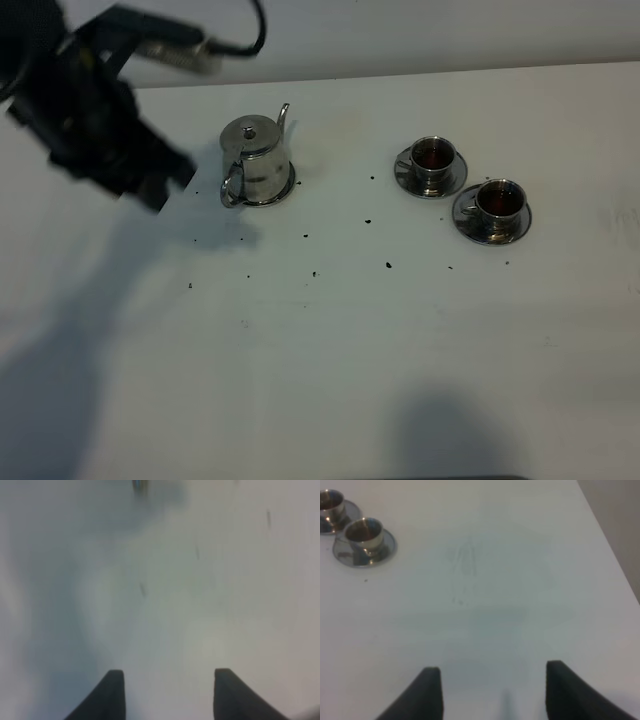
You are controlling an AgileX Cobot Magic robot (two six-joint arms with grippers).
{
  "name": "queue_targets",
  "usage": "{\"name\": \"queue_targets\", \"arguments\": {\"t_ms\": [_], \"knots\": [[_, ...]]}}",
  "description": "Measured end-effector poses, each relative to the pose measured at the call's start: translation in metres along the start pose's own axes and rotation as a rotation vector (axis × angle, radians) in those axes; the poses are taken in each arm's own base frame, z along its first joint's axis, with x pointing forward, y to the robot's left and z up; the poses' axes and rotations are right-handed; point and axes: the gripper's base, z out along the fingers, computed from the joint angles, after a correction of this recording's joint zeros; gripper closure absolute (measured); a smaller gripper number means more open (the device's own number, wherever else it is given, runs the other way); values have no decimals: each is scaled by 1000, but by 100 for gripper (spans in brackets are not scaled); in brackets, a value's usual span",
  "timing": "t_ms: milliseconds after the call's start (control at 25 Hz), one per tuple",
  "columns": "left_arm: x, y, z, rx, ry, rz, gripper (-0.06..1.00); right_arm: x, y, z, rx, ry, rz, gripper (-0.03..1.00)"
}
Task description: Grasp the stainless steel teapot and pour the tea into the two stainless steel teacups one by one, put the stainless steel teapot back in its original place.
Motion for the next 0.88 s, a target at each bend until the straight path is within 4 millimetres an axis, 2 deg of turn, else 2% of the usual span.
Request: {"name": "queue_targets", "arguments": {"t_ms": [80, 160, 320, 600, 880], "knots": [[33, -4, -5, 7, 19, -10, 50, 0, 0, 0, 0, 0, 0, 52], [64, -9, -1, 14, 47, -26, 50, 0, 0, 0, 0, 0, 0, 52], [112, -15, 4, 27, 32, -57, 50, 0, 0, 0, 0, 0, 0, 52], [171, -24, 14, 38, 26, -99, 50, 0, 0, 0, 0, 0, 0, 52], [218, -30, 25, 47, -38, -108, 50, 0, 0, 0, 0, 0, 0, 52]]}}
